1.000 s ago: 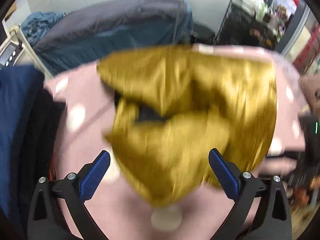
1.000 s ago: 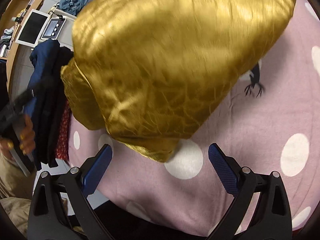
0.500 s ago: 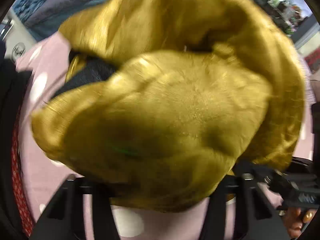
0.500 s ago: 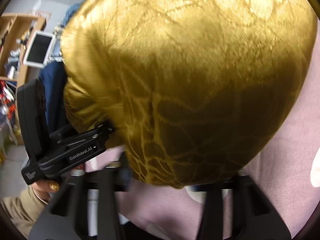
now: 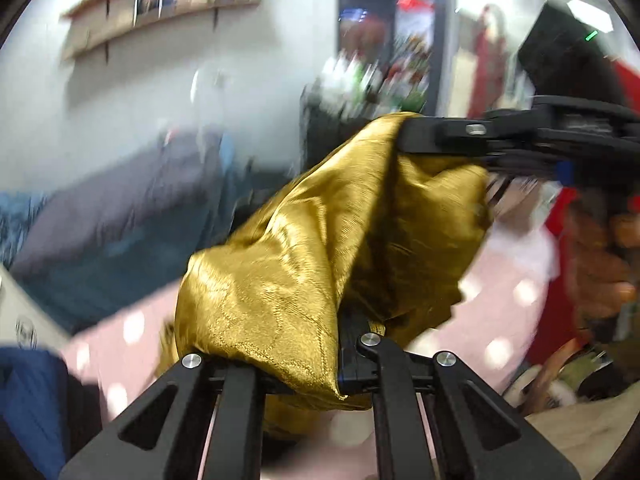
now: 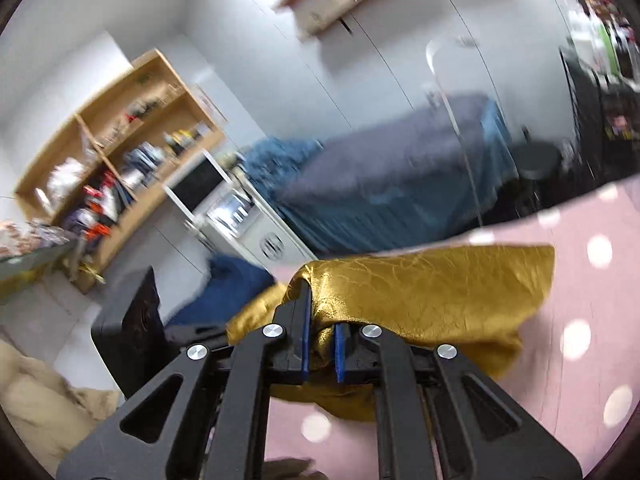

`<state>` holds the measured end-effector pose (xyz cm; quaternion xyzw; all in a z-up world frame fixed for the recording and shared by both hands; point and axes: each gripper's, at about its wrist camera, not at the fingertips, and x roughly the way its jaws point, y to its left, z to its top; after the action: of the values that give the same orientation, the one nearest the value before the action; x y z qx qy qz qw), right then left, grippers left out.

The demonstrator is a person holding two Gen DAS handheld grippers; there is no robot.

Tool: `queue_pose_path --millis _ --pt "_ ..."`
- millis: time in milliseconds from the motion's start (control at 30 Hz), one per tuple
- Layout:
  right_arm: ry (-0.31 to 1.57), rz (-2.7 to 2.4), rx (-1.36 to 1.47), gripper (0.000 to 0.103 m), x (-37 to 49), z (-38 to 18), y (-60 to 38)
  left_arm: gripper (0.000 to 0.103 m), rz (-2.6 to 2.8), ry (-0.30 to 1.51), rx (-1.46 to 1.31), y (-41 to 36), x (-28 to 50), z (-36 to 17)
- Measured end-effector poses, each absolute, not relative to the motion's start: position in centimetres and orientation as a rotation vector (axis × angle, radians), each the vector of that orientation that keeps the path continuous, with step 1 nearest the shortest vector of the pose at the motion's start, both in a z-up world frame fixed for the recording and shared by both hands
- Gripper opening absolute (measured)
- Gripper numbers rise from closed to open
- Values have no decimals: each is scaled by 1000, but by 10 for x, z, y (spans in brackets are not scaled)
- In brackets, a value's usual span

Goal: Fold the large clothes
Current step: 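Lift the gold jacket with both tools and shake it open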

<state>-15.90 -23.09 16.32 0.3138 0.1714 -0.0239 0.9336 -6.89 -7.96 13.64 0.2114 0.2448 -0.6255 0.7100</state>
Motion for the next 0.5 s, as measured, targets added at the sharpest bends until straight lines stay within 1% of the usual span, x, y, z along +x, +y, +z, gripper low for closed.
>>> queue_pose_path --millis 167,267,333,367,433,467,500 --pt "77 101 536 9 -210 278 -226 9 -1571 296 233 -26 -100 248" --pt "-38 247 435 9 -224 332 -229 9 -1632 200 111 -5 -104 282" --pt "-44 316 438 9 -209 340 -237 9 -1606 161 85 -3 -106 290" --pt "-31 338 449 9 -194 342 -238 9 -1587 178 81 -4 -101 287" --pt "43 348 483 11 -156 332 -244 9 -1535 239 97 -13 -95 276" --pt "102 326 530 13 -127 318 -250 10 -1474 307 121 -19 -85 261" --pt "138 292 566 25 -118 309 -250 10 -1439 355 134 -25 -74 250"
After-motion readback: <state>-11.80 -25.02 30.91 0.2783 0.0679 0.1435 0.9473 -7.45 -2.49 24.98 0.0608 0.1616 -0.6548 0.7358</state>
